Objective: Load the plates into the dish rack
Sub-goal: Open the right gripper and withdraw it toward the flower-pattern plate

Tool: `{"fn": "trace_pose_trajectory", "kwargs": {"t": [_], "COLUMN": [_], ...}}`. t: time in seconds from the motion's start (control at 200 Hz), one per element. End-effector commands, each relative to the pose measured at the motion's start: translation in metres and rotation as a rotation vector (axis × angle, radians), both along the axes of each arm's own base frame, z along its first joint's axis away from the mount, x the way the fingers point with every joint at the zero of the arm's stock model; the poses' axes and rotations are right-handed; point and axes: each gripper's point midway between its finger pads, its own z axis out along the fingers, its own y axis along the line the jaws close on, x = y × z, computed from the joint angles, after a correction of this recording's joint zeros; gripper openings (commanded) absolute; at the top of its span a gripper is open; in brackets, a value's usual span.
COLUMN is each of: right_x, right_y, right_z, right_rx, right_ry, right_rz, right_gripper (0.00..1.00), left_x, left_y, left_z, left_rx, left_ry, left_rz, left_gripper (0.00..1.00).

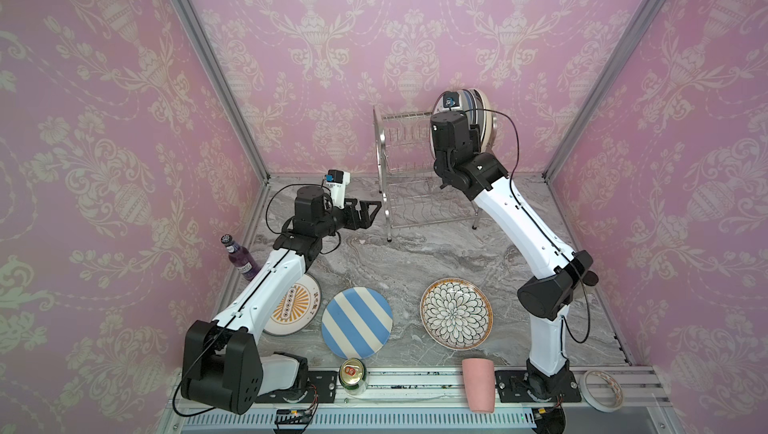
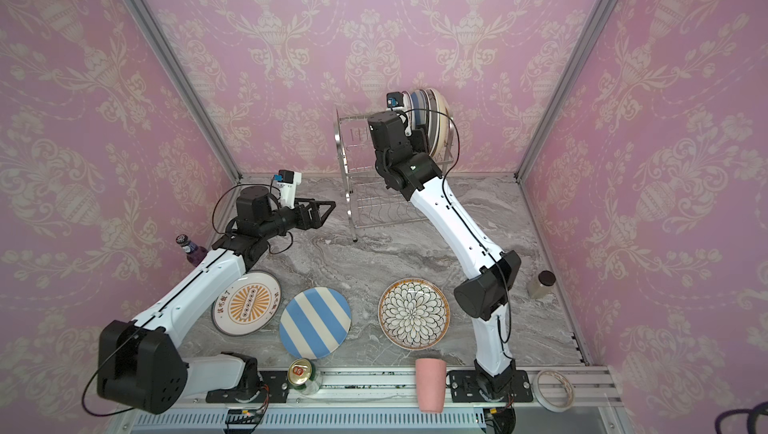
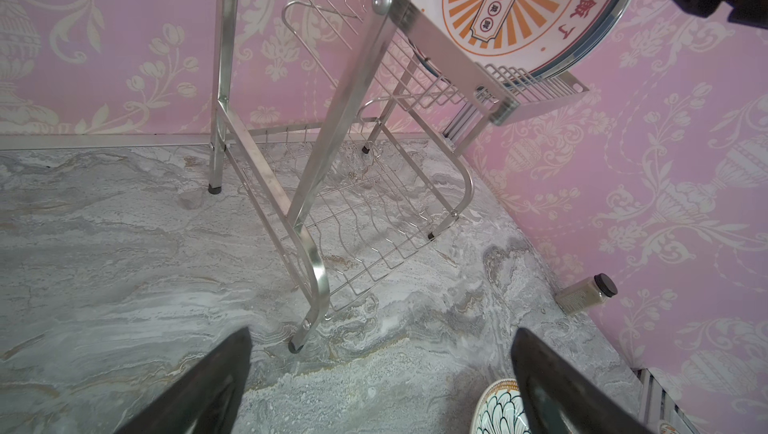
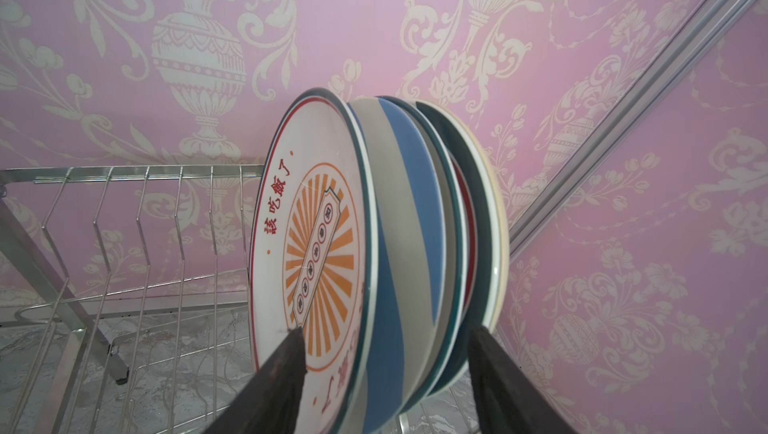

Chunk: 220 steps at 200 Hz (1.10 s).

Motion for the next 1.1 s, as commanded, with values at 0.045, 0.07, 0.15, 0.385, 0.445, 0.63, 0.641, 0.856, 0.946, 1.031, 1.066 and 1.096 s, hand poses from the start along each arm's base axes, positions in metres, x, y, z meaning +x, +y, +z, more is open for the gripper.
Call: {"fn": "trace_pose_trajectory", "kwargs": {"t": [0.045, 0.07, 0.15, 0.385, 0.445, 0.63, 0.641, 0.856, 0.946, 1.031, 1.066, 1.096], "right_x": [-0.032, -0.037, -0.057, -0.148, -0.172, -0.233, -0.235, -0.285, -0.298, -0.306, -0.308, -0.309], "right_y": [-0.017, -0.017, -0.018, -0.037, -0.037, -0.049, -0.05, -0.072, -0.085, -0.089, -0.091, -0.091], "right_z": [0.019, 0.019, 0.018, -0.038, -0.068, -0.174, -0.177, -0.24, -0.261, -0.277, -0.282, -0.285], "right_rx": [0.087, 0.098, 0.137, 0.353, 0.394, 0.481, 0.49, 0.727, 0.73, 0.735, 0.735, 0.732], "right_ry": [0.008, 0.015, 0.042, 0.167, 0.249, 0.521, 0.523, 0.45, 0.477, 0.519, 0.536, 0.551], "right_rz": [0.035, 0.048, 0.104, 0.286, 0.342, 0.337, 0.34, 0.327, 0.28, 0.247, 0.229, 0.222], "right_gripper": [0.73, 0.73, 0.74, 0.77, 0.75, 0.75, 0.75, 0.71, 0.7, 0.7, 0.7, 0.7], "left_x": [0.007, 0.008, 0.008, 0.006, 0.003, -0.013, -0.014, -0.031, -0.042, -0.053, -0.058, -0.062], "left_y": [0.005, 0.005, 0.005, 0.007, 0.005, -0.008, -0.009, -0.028, -0.035, -0.033, -0.033, -0.033], "left_z": [0.006, 0.007, 0.008, -0.017, -0.03, -0.051, -0.051, -0.076, -0.074, -0.076, -0.077, -0.081], "left_rx": [0.04, 0.041, 0.037, -0.019, 0.002, 0.067, 0.072, 0.106, 0.12, 0.173, 0.182, 0.183], "left_ry": [-0.03, -0.031, -0.029, 0.07, 0.126, 0.23, 0.23, 0.293, 0.292, 0.299, 0.314, 0.328], "left_rz": [0.02, 0.022, 0.019, 0.085, 0.103, 0.094, 0.094, 0.046, 0.004, 0.011, 0.013, 0.009], "left_gripper": [0.99, 0.99, 0.99, 0.99, 0.99, 0.99, 0.99, 0.99, 0.99, 0.99, 0.99, 0.99]}}
